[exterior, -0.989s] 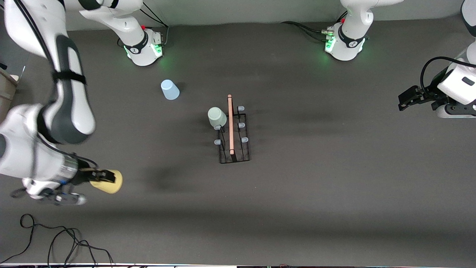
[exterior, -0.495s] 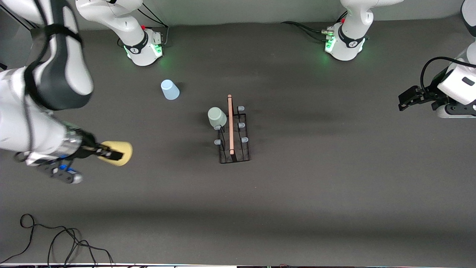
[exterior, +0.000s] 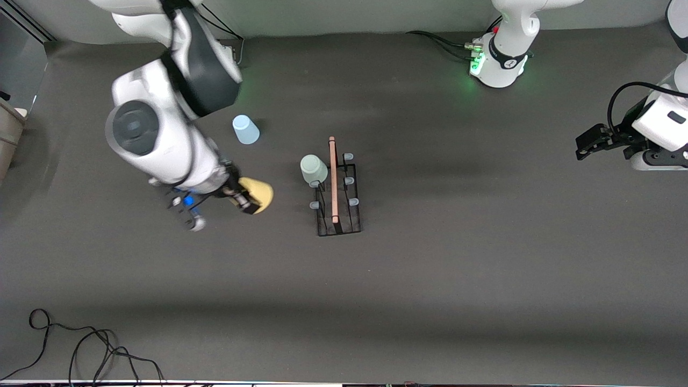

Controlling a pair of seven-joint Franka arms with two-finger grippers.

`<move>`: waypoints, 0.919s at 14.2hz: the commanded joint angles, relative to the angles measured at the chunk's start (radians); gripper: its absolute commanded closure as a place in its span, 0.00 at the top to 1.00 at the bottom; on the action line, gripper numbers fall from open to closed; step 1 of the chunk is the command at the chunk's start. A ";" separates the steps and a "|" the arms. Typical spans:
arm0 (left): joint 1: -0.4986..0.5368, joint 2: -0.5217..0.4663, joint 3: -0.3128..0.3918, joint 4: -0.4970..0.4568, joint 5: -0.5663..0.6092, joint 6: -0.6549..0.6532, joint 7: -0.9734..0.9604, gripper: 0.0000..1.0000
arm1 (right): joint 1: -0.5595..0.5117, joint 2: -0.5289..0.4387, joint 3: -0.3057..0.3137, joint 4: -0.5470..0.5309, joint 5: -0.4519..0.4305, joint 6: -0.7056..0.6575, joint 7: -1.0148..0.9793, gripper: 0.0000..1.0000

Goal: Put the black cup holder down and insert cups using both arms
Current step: 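Carry the yellow cup to the rack with the right gripper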

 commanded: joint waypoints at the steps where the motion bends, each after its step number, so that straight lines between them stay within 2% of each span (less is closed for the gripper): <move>1: -0.013 -0.013 0.005 -0.002 0.016 0.000 -0.022 1.00 | 0.086 0.031 -0.014 -0.004 0.019 0.051 0.181 0.00; 4: -0.011 -0.011 0.005 -0.003 0.016 0.001 -0.022 1.00 | 0.144 0.060 -0.014 -0.003 0.010 0.108 0.301 0.00; 13: -0.011 -0.010 0.005 -0.006 0.016 0.006 -0.022 1.00 | 0.146 0.147 -0.015 -0.068 -0.013 0.266 0.304 0.00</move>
